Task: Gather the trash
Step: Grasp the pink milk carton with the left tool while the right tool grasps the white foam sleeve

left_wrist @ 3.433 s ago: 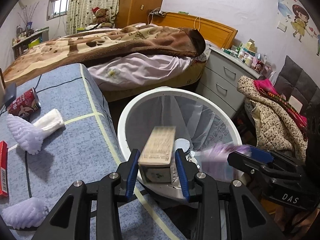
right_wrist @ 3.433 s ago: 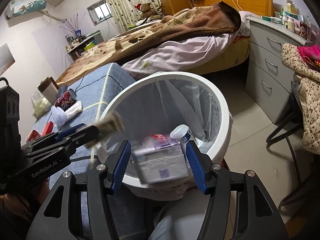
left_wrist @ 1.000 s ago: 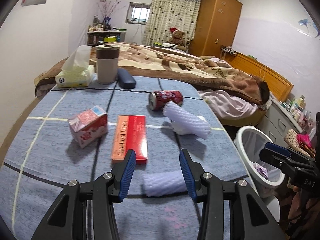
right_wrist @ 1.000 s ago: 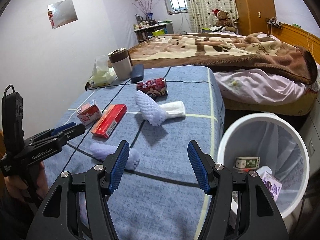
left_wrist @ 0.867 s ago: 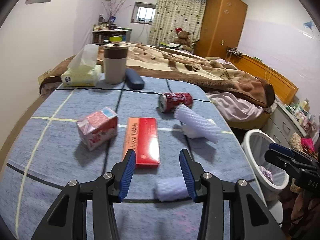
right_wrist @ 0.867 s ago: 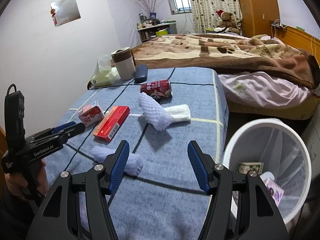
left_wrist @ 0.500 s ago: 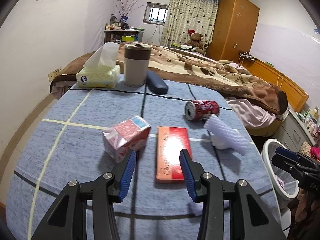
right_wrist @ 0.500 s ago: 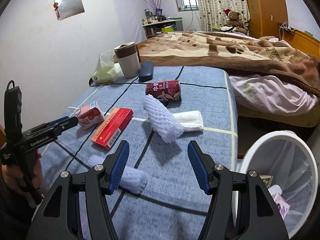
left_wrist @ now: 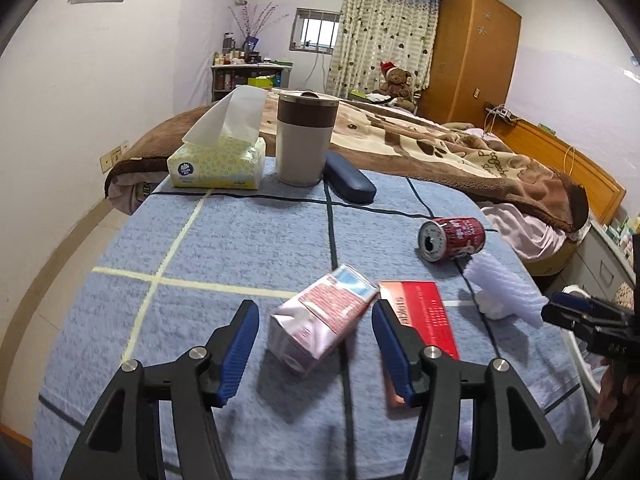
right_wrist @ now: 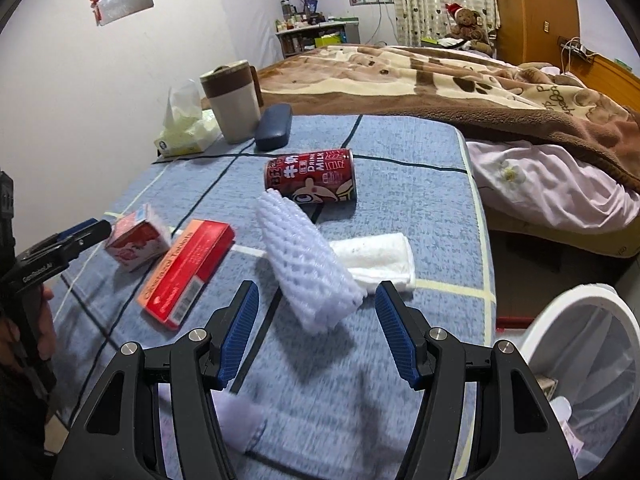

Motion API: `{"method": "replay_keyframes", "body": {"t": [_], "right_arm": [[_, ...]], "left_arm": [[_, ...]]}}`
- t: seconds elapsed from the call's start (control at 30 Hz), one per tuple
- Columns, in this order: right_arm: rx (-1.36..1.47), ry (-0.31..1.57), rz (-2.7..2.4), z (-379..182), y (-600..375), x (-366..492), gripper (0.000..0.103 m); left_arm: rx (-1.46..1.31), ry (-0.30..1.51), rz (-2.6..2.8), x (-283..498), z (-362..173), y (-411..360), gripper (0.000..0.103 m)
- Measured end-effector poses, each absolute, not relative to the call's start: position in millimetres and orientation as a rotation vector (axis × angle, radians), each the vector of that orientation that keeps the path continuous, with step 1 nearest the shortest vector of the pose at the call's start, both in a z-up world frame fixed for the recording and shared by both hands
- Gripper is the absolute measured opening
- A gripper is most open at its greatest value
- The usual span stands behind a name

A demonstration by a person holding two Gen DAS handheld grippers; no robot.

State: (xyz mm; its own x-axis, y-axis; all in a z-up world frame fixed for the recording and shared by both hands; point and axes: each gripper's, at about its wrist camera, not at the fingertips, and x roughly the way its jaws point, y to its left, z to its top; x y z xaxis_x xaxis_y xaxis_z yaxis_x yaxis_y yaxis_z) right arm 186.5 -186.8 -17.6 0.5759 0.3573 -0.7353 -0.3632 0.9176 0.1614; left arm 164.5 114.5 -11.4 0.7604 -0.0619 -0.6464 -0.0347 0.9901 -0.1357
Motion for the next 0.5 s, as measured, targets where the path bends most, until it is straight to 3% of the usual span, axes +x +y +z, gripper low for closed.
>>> {"method": "replay_keyframes", "body": {"t": [0.1, 0.27, 0.5], "right_arm": [[-0.013, 0.867, 0.426, -20, -183, 194, 0.062], [-0.022, 0.899, 0.437, -29, -178, 200, 0.062], [-0.029, 0.915, 0.446, -34, -175, 200, 0.035]], "left_arm": [[-0.115, 0.718, -0.054, 172, -16, 117, 0.065], [-0.08, 0.765, -0.11, 189, -29, 112, 0.065], [-0.062, 0.799, -0.128, 194, -43, 103, 0.065]]}}
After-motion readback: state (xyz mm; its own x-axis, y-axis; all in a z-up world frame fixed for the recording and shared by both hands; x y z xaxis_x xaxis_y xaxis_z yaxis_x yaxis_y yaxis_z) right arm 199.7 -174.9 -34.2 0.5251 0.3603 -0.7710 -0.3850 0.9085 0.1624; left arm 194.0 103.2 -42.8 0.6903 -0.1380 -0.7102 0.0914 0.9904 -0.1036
